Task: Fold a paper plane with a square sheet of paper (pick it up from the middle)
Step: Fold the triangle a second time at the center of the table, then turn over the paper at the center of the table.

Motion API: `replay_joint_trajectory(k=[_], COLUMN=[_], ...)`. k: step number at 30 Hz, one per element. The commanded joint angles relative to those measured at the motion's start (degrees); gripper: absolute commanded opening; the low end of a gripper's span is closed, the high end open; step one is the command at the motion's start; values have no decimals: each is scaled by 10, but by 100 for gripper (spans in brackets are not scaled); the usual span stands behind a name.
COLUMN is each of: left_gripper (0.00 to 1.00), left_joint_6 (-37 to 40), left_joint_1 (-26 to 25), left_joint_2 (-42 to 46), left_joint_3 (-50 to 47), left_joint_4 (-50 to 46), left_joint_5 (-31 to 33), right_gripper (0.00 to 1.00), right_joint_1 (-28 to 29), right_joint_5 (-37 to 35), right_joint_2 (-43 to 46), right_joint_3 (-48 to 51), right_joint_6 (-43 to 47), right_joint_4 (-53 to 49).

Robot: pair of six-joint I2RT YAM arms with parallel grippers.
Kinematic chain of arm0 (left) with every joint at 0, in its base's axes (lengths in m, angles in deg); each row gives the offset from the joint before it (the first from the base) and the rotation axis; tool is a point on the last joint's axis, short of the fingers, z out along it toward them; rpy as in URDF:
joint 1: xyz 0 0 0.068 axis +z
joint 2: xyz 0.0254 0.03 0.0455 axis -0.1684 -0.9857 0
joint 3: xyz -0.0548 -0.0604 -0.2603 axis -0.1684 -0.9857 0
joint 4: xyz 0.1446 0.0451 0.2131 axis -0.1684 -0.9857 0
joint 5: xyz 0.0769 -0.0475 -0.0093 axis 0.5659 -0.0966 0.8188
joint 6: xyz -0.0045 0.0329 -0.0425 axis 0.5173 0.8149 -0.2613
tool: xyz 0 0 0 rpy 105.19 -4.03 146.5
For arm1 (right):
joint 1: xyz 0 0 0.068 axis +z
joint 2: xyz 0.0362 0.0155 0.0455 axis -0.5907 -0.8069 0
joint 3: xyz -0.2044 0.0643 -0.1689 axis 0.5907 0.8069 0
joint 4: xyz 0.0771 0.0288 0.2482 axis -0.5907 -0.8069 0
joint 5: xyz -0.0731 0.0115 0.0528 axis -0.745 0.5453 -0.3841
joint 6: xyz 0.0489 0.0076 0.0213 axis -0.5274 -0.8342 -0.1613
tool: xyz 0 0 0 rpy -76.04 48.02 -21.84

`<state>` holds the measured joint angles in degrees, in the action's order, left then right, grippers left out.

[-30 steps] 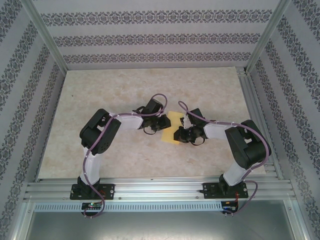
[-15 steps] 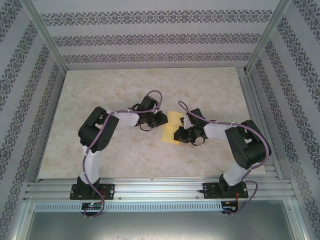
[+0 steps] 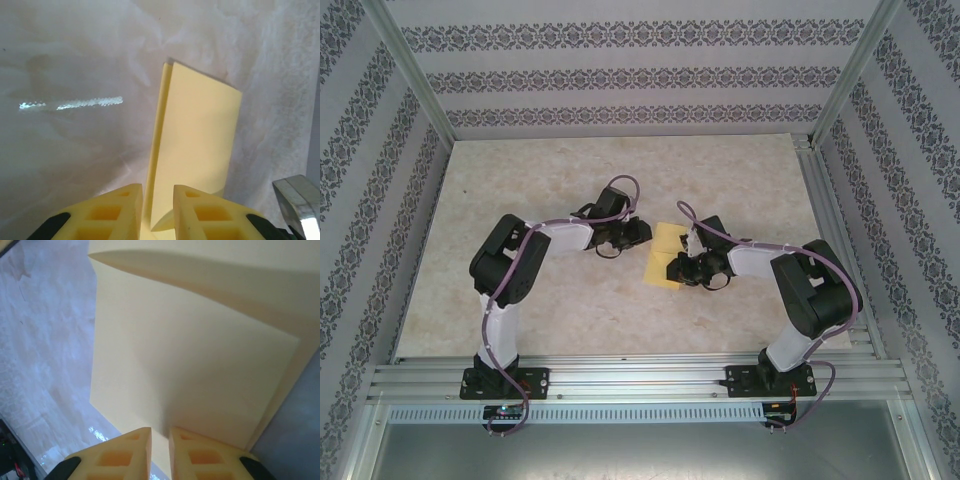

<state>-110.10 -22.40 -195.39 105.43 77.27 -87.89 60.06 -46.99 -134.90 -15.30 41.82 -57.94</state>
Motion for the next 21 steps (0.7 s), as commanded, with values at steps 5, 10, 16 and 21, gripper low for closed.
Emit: replay_joint_trajectory(k=[5, 10, 16, 21], left_gripper=[25, 26, 25, 24], left_joint_6=[8, 1, -5, -23], left_joint_1=[4, -10, -46, -61], left_joint_2=[104, 119, 95, 64], left_joint_3=[-42, -57, -58, -54], left_joint_4=[-1, 7, 12, 33], left_joint_5=[-2, -19, -24, -30], right_gripper=[26, 33, 40, 40], right_joint_1=[-10, -21, -23, -22], right_joint_5=[-62, -123, -112, -108], right_joint_2=[99, 111, 81, 46], right_joint_3=[-47, -31, -39, -45], right_joint_6=[14, 7, -10, -15], right_joint_4=[-105, -120, -88, -75])
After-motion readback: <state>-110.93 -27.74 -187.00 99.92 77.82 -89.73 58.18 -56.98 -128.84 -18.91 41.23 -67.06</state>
